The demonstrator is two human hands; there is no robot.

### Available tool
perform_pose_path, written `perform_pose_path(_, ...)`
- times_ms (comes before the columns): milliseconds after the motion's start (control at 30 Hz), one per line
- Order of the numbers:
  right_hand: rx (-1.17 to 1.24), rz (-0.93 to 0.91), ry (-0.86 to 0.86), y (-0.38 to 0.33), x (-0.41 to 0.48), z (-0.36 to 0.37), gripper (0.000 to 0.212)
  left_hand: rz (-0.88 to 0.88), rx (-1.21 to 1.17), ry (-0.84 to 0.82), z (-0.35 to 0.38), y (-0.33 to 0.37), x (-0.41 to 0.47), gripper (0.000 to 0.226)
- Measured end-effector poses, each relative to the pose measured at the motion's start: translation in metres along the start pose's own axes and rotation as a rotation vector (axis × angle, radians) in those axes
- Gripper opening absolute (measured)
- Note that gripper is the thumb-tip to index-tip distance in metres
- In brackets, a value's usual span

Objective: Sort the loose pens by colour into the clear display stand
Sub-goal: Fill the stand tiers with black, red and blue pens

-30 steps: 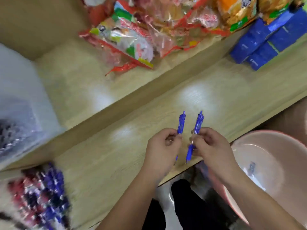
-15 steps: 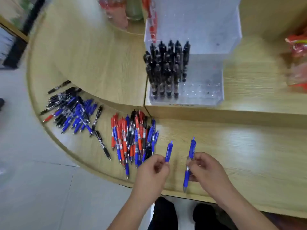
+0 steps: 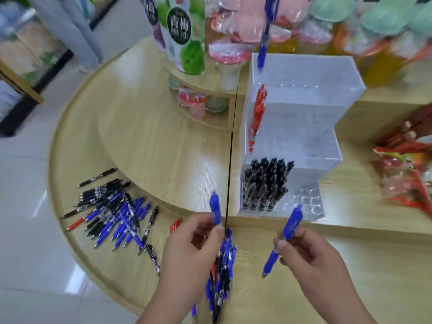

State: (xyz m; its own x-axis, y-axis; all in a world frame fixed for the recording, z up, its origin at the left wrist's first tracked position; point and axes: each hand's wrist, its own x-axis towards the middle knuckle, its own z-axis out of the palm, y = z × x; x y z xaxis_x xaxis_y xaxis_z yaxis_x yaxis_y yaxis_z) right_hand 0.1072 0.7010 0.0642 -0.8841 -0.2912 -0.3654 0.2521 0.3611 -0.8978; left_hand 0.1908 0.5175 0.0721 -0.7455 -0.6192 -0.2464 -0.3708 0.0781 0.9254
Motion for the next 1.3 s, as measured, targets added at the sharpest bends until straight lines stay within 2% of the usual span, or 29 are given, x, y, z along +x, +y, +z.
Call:
perform_pose_path(233,0.082,-0.141,0.088,-0.06,0.022,-0.048,0.033,0.135,-0.037,0.06,0.013,0.075,0.027,0.009)
perform_pose_path(400,0.092,-0.207,0.077,-0.093,0.045,-0.071,0.036,0.196,-0.082,0.12,0.022,0.122,0.038,0.023)
perform_pose_path(600,0.061,-0.336,0.056,-0.154,0.077,-0.095,0.025,0.262,-0.135,0.218,0.025,0.177,0.052,0.026)
perform_pose_path(767,0.041,-0.454,0.071,-0.21,0.108,-0.097,0.015,0.323,-0.153,0.231,0.021,0.214,0.082,0.033)
perform_pose_path(1000,-0.05,-0.538,0.043,-0.246,0.156,-0.057,0.009,0.352,-0.111,0.208,0.026,0.228,0.13,0.045)
perform_pose_path(1167,-0.102,-0.582,0.012,-0.251,0.176,-0.038,0.02,0.375,-0.116,0.178,0.028,0.218,0.152,0.03)
perform_pose_path(1300,-0.146,-0.588,0.017,-0.244,0.188,-0.031,0.014,0.393,-0.076,0.115,0.033,0.208,0.162,0.028)
